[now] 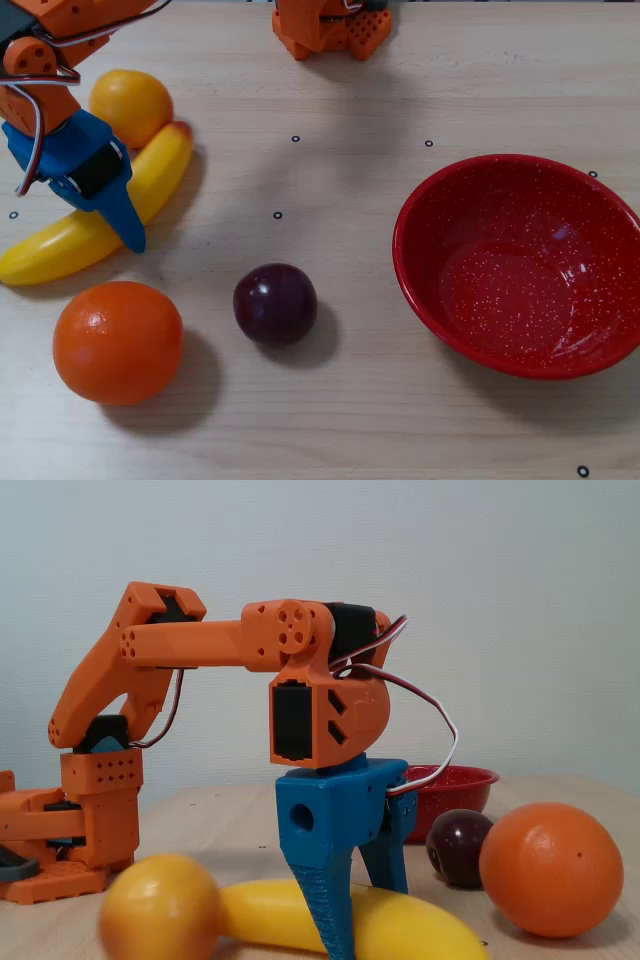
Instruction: Put banana in the red bowl.
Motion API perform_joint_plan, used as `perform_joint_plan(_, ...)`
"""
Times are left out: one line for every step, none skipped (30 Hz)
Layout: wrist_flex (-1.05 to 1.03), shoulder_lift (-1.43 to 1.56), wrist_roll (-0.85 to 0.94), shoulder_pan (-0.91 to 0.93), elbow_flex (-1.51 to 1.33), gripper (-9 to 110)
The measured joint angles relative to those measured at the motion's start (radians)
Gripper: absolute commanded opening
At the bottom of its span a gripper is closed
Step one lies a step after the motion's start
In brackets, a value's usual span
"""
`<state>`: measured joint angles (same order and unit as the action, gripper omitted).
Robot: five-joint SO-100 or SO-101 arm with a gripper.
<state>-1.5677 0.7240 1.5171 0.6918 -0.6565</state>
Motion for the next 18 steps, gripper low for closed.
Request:
perform_joint_plan(0.0, 0.0, 0.0, 0.0, 0.0, 12)
perform_joint_plan(0.002, 0.0, 0.005, 0.0, 0.0, 10)
perform_joint_plan(0.002, 0.0, 0.005, 0.0, 0.0, 7)
perform_joint_plan(0.002, 0.0, 0.002, 0.0, 0.0, 4)
perform_joint_plan(0.002, 0.0, 0.002, 0.0, 0.0, 0)
perform_joint_plan(0.002, 0.0, 0.002, 0.0, 0.0, 0)
perform_joint_plan(0.002, 0.0, 0.002, 0.0, 0.0, 0)
perform_joint_plan(0.002, 0.0, 0.002, 0.0, 0.0, 0)
perform_joint_plan(0.002, 0.0, 0.002, 0.0, 0.0, 0)
perform_joint_plan(0.002, 0.0, 0.002, 0.0, 0.0, 0)
perform_joint_plan(0.002, 0.0, 0.002, 0.0, 0.0, 0)
perform_joint_plan(0.002, 0.0, 0.002, 0.0, 0.0, 0)
perform_joint_plan(0.002, 0.0, 0.002, 0.0, 0.0, 0)
perform_joint_plan(0.002, 0.0, 0.002, 0.0, 0.0, 0)
perform_joint_plan(0.002, 0.0, 0.002, 0.0, 0.0, 0)
perform_joint_plan(0.002, 0.0, 0.002, 0.0, 0.0, 0)
perform_joint_plan(0.002, 0.0, 0.002, 0.0, 0.0, 0)
perform_joint_plan(0.002, 0.0, 0.002, 0.0, 0.0, 0)
